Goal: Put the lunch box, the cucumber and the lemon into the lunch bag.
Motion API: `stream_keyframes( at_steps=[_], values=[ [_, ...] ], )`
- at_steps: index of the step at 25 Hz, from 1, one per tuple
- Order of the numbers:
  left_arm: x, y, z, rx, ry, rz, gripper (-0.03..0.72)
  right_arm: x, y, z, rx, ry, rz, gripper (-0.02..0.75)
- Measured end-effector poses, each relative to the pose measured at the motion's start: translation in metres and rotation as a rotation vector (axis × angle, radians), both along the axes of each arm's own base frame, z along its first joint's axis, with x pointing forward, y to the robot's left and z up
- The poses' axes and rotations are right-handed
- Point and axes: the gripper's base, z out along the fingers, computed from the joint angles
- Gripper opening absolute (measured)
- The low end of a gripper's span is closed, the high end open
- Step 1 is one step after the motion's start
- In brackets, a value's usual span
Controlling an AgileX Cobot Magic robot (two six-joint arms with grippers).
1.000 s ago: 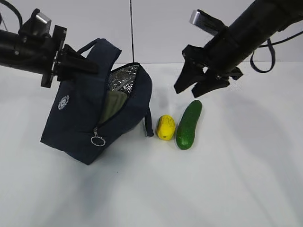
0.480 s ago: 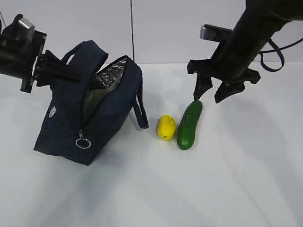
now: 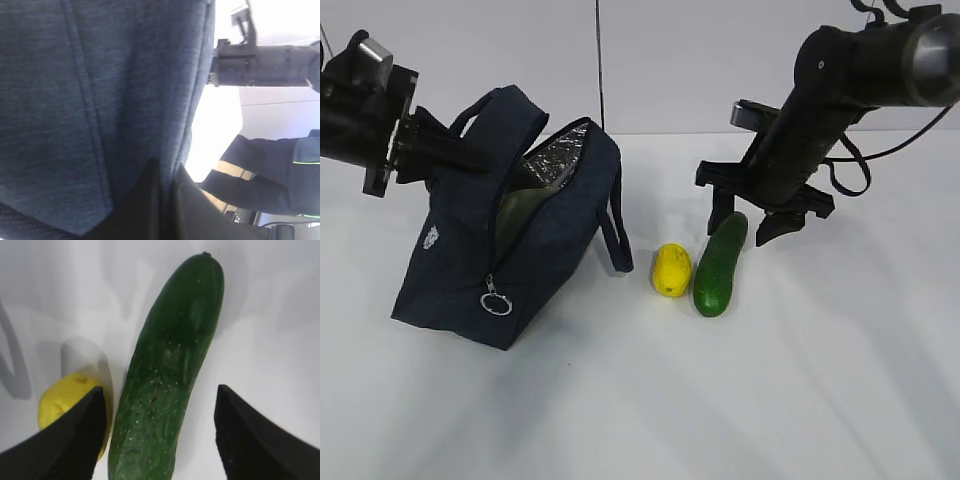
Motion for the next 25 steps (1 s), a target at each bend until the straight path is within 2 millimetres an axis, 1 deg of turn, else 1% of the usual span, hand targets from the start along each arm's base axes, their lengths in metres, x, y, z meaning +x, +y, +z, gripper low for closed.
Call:
stream_keyframes(
  at_steps=[4,8,16,21,23,25],
  values=[
    [-0.001,0.0,-0.001,0.012,0.002,-0.007,-0.007,0.008,0.002,-0.013,0.003,0.0,-0.017,0.515],
    [-0.001,0.001,-0.002,0.026,0.002,-0.016,-0.007,0.009,0.005,-0.03,-0.003,0.033,-0.017,0.515],
    [-0.002,0.001,-0.002,0.029,0.003,-0.02,-0.007,0.015,0.01,-0.046,0.006,0.051,-0.018,0.515],
    [-0.001,0.001,-0.002,0.03,0.001,-0.021,-0.007,0.016,0.011,-0.044,0.01,0.049,-0.018,0.513],
    [-0.001,0.001,-0.002,0.03,0.001,-0.021,-0.007,0.016,0.011,-0.044,0.01,0.051,-0.019,0.497],
    [-0.001,0.001,-0.002,0.03,0.001,-0.021,-0.007,0.015,0.011,-0.044,0.01,0.053,-0.018,0.461]
  ],
)
